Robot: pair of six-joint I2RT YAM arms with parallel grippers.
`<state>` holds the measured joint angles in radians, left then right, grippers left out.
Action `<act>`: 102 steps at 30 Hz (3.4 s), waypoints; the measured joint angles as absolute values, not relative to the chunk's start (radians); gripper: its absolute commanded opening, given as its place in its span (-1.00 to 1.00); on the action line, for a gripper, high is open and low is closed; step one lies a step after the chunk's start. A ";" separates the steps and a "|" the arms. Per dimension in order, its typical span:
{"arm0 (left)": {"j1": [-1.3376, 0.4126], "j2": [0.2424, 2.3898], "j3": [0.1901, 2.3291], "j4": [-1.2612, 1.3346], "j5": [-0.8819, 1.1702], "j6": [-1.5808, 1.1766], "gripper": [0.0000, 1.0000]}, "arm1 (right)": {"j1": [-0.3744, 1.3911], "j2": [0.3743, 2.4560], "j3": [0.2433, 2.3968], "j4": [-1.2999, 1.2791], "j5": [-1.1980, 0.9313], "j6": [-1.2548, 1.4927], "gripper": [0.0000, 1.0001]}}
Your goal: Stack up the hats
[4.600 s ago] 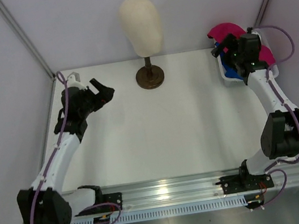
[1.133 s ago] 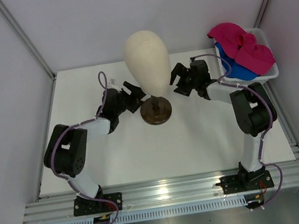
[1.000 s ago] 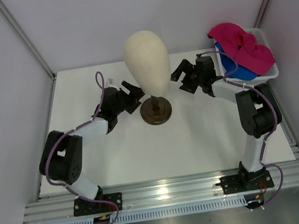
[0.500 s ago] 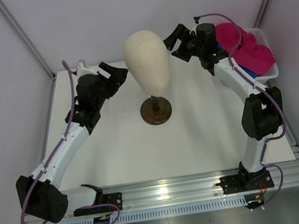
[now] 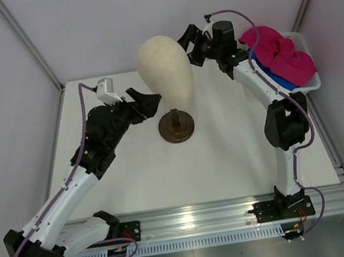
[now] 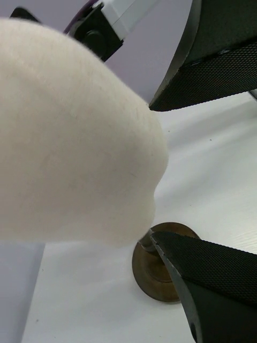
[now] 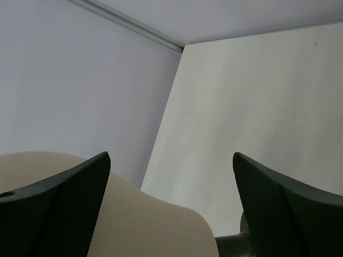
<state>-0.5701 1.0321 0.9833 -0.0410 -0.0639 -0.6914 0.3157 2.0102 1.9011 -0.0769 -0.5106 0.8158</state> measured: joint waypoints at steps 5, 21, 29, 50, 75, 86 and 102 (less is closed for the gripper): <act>-0.611 1.080 1.006 -0.015 -0.049 -0.585 0.91 | 0.329 2.045 1.901 -0.063 -0.561 0.830 0.99; -0.626 1.150 1.069 -0.019 -0.068 -0.424 0.93 | 0.300 2.095 1.935 0.026 -0.703 0.872 0.99; -0.626 1.174 1.096 0.035 -0.051 -0.392 0.93 | 0.260 2.225 2.065 0.096 -0.829 0.955 0.99; -0.740 1.176 1.122 -0.009 -0.311 -0.477 0.96 | 0.320 2.373 2.136 0.310 -0.952 1.161 0.99; 0.015 0.839 1.064 -0.307 0.342 -0.624 0.99 | -0.229 1.708 1.863 -0.586 -0.422 0.519 0.99; 0.155 0.926 0.975 -0.318 0.554 -0.729 0.99 | -0.539 1.174 1.111 -0.481 -0.191 0.804 0.99; 0.155 0.935 0.865 -0.285 0.527 -0.733 0.99 | -0.144 1.185 0.937 -0.075 0.279 1.240 0.82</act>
